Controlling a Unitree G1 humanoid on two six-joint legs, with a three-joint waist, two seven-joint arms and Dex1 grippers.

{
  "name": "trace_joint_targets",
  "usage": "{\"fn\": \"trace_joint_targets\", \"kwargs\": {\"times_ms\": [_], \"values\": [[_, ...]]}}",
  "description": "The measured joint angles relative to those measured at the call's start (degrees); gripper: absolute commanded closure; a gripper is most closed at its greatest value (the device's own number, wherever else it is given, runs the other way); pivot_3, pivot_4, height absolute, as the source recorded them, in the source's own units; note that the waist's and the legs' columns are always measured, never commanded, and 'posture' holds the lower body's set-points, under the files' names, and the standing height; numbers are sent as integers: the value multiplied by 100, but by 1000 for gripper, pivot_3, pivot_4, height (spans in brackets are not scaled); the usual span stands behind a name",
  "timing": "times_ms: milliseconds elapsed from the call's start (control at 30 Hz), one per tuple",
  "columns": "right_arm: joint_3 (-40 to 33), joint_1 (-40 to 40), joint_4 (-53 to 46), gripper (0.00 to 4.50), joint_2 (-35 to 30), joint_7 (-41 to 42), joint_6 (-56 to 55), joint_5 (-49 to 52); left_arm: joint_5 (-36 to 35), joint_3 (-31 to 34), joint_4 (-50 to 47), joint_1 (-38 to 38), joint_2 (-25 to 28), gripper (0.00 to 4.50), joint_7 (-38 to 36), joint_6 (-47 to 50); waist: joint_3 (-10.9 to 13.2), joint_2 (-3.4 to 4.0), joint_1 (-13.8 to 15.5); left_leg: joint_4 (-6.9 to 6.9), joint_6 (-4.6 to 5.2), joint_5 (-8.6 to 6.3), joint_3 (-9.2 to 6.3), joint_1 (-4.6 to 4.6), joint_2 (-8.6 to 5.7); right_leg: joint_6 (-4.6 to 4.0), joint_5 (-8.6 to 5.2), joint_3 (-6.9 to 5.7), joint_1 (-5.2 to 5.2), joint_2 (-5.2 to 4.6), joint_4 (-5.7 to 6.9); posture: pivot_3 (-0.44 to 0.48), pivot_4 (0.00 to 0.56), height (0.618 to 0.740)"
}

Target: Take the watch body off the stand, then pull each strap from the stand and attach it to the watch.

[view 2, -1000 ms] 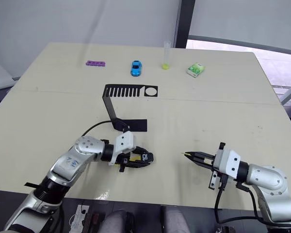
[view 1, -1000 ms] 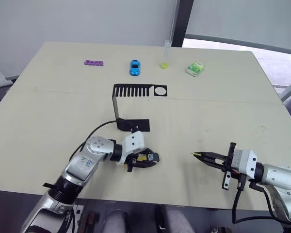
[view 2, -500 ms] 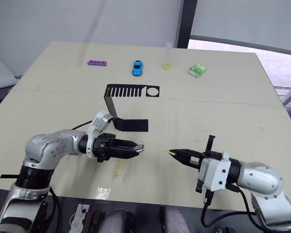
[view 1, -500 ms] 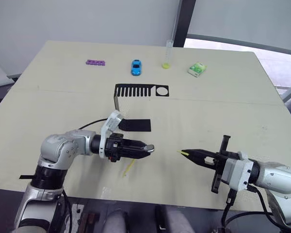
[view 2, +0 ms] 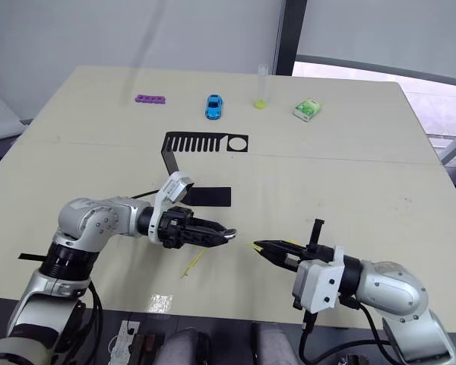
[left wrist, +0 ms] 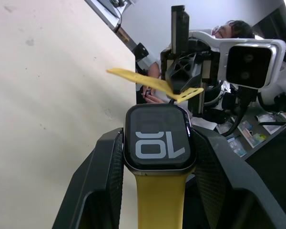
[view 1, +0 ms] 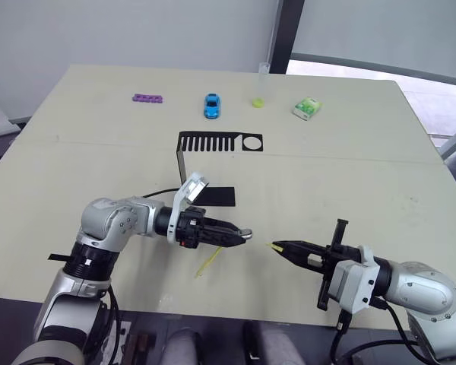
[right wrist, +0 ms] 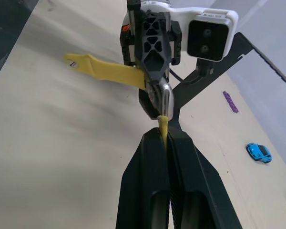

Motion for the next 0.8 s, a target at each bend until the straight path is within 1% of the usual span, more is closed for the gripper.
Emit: {"fn": "trace_joint_targets", "kwargs": {"times_ms": [100, 267, 500, 600, 800], "values": [[38, 51, -25, 4500, 0, -98, 19, -67, 144, -141, 28, -9, 0, 2902, 70, -103, 0, 0, 3, 0, 0, 0, -1, 0, 0, 0, 0, 0, 0, 0, 0, 0, 150, 740], [75, 256, -16, 4500, -2, -218, 45, -340, 458, -233, -65, -36, -175, 2902, 765, -29, 0, -1, 11, 1, 1, 0, -3, -2, 0, 0, 0, 0, 0, -1, -1, 0, 150, 740], [196, 254, 144, 4500, 52, -359, 43, -678, 441, -236, -705, -15, -332, 2902, 1405, 401, 0, -1, -2, 0, -1, 0, -1, 2, 1, 0, 0, 4, 0, 1, 3, 0, 150, 740], [324, 164, 295, 4500, 129, -424, 51, -775, 434, -221, -759, -1, -417, 2902, 1601, 510, 0, -1, 5, 1, -1, 0, -1, 2, 0, 0, 0, 4, 0, 0, 3, 0, 150, 740], [335, 91, 346, 4500, 132, -475, 49, -863, 348, -84, -872, 69, -504, 2902, 1800, 679, 0, -1, 2, 1, -1, 0, -1, 2, 0, 0, 0, 3, 0, 0, 3, 0, 150, 740]]}}
